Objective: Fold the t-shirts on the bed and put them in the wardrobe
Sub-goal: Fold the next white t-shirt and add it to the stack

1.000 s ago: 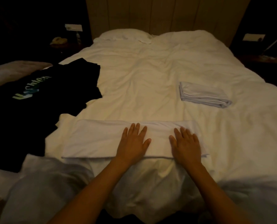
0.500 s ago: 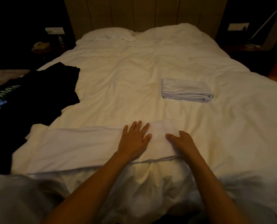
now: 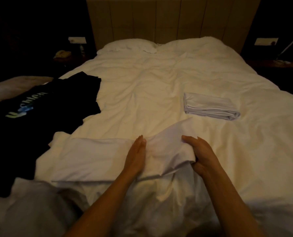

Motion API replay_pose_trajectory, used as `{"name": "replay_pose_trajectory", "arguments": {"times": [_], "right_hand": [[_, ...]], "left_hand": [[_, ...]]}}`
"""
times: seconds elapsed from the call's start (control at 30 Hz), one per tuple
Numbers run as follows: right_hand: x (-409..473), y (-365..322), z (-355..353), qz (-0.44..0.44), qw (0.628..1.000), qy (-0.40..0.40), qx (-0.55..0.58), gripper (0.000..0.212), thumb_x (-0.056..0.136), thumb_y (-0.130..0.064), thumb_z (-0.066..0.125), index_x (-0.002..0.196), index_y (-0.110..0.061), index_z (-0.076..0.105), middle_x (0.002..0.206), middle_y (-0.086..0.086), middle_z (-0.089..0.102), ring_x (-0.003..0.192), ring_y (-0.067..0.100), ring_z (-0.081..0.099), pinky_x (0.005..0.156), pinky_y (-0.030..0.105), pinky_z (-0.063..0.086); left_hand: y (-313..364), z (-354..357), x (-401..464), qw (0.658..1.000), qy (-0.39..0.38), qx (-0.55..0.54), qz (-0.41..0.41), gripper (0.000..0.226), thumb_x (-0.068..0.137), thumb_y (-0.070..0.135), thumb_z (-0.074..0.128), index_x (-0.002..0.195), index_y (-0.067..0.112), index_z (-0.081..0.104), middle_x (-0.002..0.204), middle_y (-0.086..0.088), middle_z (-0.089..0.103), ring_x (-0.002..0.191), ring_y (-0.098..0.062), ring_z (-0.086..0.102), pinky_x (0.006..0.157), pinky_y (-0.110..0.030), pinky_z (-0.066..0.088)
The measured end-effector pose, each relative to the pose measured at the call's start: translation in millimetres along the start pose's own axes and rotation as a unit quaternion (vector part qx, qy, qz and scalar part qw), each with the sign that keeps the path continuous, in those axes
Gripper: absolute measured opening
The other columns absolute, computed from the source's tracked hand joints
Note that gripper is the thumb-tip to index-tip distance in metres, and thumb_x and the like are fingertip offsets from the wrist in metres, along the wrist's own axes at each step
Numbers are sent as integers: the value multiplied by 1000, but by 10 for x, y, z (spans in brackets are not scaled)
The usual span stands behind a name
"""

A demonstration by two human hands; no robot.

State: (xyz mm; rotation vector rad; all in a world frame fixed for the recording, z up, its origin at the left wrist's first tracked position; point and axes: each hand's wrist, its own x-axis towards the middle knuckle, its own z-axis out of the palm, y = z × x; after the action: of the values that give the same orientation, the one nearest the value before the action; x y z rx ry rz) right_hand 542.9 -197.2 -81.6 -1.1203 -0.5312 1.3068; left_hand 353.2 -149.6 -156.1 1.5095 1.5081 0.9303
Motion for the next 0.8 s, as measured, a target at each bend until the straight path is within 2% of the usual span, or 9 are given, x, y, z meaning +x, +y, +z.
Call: {"name": "replay_pose_trajectory", "arguments": {"times": [0.13,0.2,0.33,0.4,0.47,0.57,0.63,0.7,0.8], "right_hand": [[-127,-56,376,-44,998,-6,-42,17,84,-2,67,101,-4,67,98,16,72,88,30,69,72,37,56],[-154,-59,581,-58,996,-2,-66,22,84,-4,69,106,-3,67,100,16,71,91,31,68,74,38,56],[-203,-58,1030,-70,992,-28,-99,20,87,-5,67,107,-1,67,91,14,70,84,28,67,74,36,56],[-226,-52,1262,-74,988,-42,-126,22,88,-6,65,109,-1,66,93,14,69,87,29,65,80,40,53],[-230,-46,1469,-65,984,-50,-158,18,87,-5,65,104,0,66,89,14,67,83,28,63,76,38,51],[-241,6,1767,-56,974,-63,-211,3,86,-5,65,87,-3,64,79,14,63,71,26,62,63,31,48],[-252,92,1938,-68,963,-65,-254,7,85,-6,66,79,-6,62,77,13,62,70,26,61,62,30,46],[-289,200,2093,-87,944,-75,-309,14,87,-10,64,74,-7,61,74,12,60,67,24,58,61,29,44],[-313,397,2284,-98,908,-112,-390,10,86,-12,65,83,-3,61,78,12,59,69,23,56,58,28,41]], "left_hand": [[5,-44,-25,998,-10,-63,4,49,106,40,29,149,18,39,152,1,41,141,-15,36,117,-31,27],[55,-68,-70,996,-21,-85,-2,51,104,47,31,143,18,47,143,0,50,133,-17,46,111,-32,37],[133,-180,-138,985,-56,-162,-28,59,97,59,33,134,18,55,134,-1,60,124,-21,56,105,-42,46],[211,-306,-173,969,-79,-226,-54,52,102,52,32,130,17,57,125,-3,62,119,-25,59,98,-39,50],[261,-449,-152,946,-89,-301,-84,45,103,49,33,126,18,56,116,-2,63,113,-23,59,89,-33,52],[252,-771,-65,912,-36,-394,-110,61,101,50,31,142,6,46,142,-17,51,130,-30,50,105,-41,43],[230,-1024,-61,905,4,-412,-110,59,105,47,26,144,7,43,144,-14,49,132,-31,47,111,-43,38],[142,-1287,-100,904,41,-411,-108,55,106,44,22,143,10,44,137,-10,51,131,-30,47,107,-41,38],[-155,-1652,-147,909,105,-392,-97,50,107,38,23,142,10,45,141,-12,50,127,-30,49,99,-37,40]]}}
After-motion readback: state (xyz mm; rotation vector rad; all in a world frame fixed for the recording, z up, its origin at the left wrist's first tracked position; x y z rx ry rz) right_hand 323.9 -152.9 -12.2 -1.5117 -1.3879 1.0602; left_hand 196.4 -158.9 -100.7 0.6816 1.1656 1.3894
